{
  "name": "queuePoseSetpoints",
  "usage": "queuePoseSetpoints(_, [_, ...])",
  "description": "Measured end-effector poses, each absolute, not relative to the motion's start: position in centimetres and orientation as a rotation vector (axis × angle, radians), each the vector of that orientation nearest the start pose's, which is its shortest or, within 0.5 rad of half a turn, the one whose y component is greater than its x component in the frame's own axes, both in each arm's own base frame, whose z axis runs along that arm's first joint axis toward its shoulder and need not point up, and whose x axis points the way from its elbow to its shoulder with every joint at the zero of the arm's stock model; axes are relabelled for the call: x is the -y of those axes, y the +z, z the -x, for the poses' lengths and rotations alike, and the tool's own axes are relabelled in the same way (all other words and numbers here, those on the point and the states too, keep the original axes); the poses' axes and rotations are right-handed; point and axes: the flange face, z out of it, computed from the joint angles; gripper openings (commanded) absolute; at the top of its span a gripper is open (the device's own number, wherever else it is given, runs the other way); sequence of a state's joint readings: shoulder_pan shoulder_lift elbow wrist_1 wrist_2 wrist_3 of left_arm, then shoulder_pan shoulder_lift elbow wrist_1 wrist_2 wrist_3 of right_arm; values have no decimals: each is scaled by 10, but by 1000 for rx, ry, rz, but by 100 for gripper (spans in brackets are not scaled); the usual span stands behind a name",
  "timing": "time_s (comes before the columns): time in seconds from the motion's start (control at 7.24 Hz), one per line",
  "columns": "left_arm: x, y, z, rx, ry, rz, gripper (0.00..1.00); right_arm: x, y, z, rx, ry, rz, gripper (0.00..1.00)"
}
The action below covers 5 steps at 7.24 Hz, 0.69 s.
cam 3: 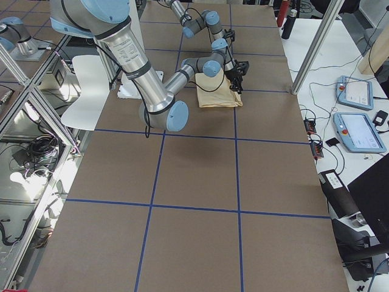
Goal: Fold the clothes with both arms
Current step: 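Open both grippers and withdraw them from the folded shirt, then grasp the folded shirt edge nearest the left gripper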
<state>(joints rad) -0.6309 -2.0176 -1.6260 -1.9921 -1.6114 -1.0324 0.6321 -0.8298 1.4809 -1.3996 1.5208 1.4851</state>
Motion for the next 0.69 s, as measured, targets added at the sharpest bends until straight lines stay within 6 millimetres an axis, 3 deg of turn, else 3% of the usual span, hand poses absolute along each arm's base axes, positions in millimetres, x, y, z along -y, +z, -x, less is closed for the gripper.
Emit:
queuePoseSetpoints(0.14, [490,325,-454,-826,-2,-515,100,556,230,498,787,501,-301,100])
queuePoseSetpoints(0.41, [457,314,-433,-910,51,-496,100,552,250,449,815,395,-273,100])
queuePoseSetpoints(0.55, [424,317,-435,-951,39,-444,100,541,262,427,818,357,-284,100])
queuePoseSetpoints(0.69, [390,320,-449,-978,19,-389,91,533,267,415,821,340,-291,100])
